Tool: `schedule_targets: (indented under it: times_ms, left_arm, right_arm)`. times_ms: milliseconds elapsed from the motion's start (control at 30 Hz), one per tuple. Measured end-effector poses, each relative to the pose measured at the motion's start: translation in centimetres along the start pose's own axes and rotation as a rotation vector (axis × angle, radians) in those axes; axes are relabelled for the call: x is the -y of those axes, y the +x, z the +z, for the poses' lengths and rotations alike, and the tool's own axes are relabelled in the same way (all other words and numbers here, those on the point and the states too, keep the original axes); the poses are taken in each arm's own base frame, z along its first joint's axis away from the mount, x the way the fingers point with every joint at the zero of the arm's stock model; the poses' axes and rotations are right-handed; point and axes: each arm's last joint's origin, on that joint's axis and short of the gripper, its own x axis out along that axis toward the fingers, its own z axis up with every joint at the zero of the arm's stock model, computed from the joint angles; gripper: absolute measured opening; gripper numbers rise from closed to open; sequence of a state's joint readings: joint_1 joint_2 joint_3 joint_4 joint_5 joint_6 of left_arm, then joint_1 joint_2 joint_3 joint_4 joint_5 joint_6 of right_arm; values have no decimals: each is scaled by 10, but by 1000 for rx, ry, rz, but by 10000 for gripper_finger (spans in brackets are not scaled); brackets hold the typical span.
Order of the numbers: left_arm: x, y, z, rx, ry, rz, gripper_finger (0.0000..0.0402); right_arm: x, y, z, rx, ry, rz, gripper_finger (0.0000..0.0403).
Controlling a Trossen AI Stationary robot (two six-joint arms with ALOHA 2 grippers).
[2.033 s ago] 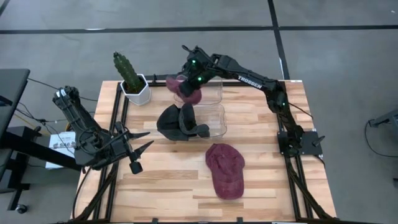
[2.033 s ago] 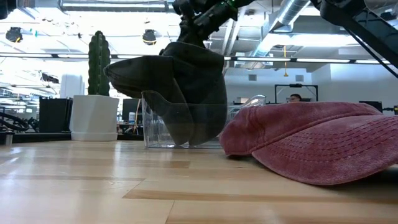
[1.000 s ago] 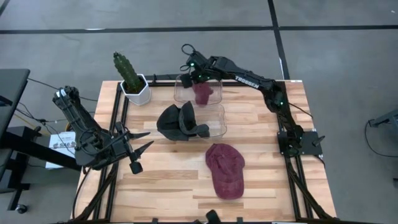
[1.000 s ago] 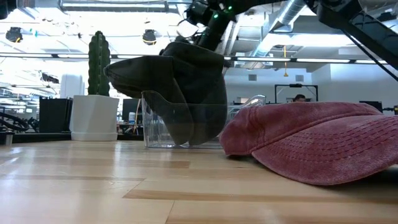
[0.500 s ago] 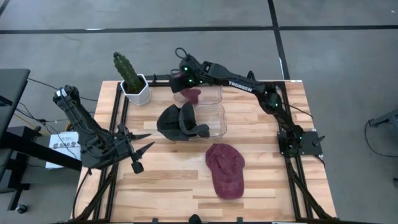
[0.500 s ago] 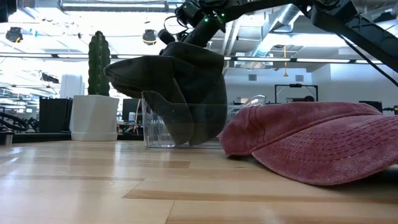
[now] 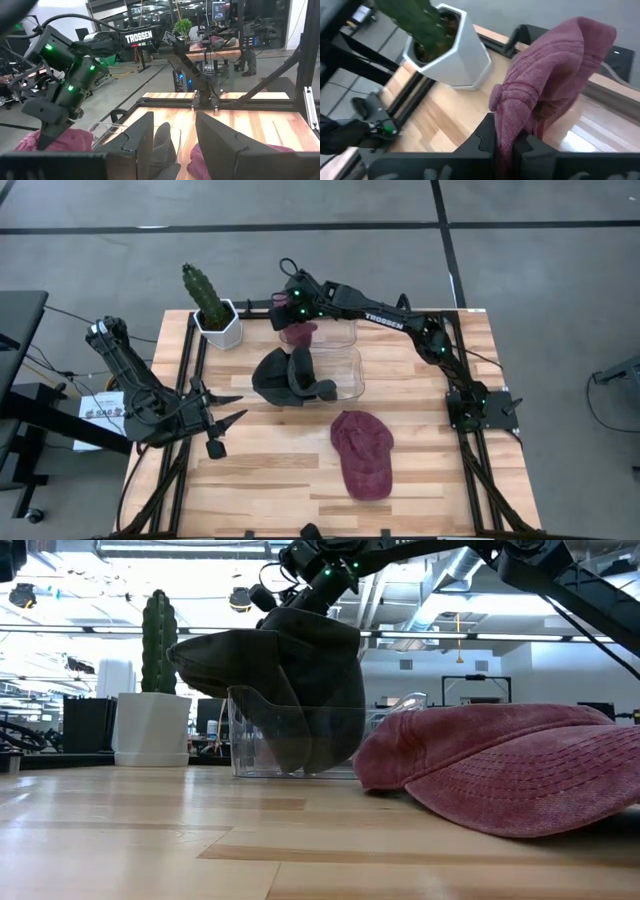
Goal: Pick & Place hat
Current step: Put the top red cap into the top transparent bin
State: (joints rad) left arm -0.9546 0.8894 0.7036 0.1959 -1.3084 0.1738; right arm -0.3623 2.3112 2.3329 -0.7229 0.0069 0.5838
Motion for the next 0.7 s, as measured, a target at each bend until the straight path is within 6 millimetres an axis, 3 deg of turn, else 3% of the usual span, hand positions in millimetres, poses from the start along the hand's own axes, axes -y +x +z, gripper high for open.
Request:
schedule_targets:
  times_ms: [267,500,700]
  left_arm:
    - [0,0,0,0,4,1,144]
    - [0,0,0,0,11,1,144]
    - [0,0,0,0,44,1,144]
  right_arm:
    - [15,0,-2,-26,47,-135,0]
    - [41,-10,-8,-34,92,-486,0]
    - [47,-22,-9,29,115,-688,0]
